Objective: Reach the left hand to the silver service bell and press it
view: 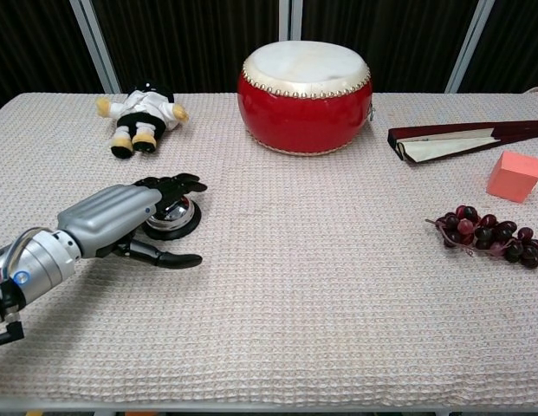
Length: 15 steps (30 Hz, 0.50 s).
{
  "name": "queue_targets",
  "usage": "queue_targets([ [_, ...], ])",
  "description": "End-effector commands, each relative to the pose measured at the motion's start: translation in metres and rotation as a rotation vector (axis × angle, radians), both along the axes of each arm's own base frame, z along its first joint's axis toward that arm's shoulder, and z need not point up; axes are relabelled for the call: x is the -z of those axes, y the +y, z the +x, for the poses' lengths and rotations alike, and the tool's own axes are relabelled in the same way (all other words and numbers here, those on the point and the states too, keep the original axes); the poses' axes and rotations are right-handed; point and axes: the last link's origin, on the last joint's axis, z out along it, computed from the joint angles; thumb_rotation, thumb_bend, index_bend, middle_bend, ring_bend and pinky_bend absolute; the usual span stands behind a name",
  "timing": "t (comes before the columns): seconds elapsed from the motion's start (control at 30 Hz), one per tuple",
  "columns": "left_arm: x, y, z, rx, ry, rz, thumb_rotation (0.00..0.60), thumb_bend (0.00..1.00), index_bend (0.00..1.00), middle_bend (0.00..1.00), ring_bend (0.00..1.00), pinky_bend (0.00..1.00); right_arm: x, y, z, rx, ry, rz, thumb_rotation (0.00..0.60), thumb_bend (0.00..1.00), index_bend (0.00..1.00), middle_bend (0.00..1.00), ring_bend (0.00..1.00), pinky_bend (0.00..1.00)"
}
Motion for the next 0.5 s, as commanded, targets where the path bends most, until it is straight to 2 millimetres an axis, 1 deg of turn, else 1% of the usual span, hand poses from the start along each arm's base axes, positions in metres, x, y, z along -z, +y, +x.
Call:
queue_targets([
  [0.03,-0.005,0.006,0.005,0.013,-0.017,0.032,0.174,0.00,0.00,0.00,0.00,0.00,0.000,0.000,0.000,-0.001,-0.002,-0.001,0.600,0.13,0.00,0.00,0.00,0.00],
  [0.17,-0.010,0.008,0.009,0.025,-0.034,0.047,0.174,0.00,0.00,0.00,0.00,0.00,0.002,0.000,0.000,0.000,-0.003,0.006,0.600,0.13,0.00,0.00,0.00,0.00],
  [0.37,-0.003,-0.001,-0.004,-0.015,-0.003,-0.002,0.174,0.00,0.00,0.00,0.00,0.00,0.003,0.000,0.002,-0.006,0.000,0.008,0.600,0.13,0.00,0.00,0.00,0.00],
  [0.5,-0.005,0.001,-0.001,0.005,-0.005,0.012,0.175,0.00,0.00,0.00,0.00,0.00,0.001,0.000,0.002,-0.010,-0.003,-0.004,0.600,0.13,0.00,0.00,0.00,0.00],
])
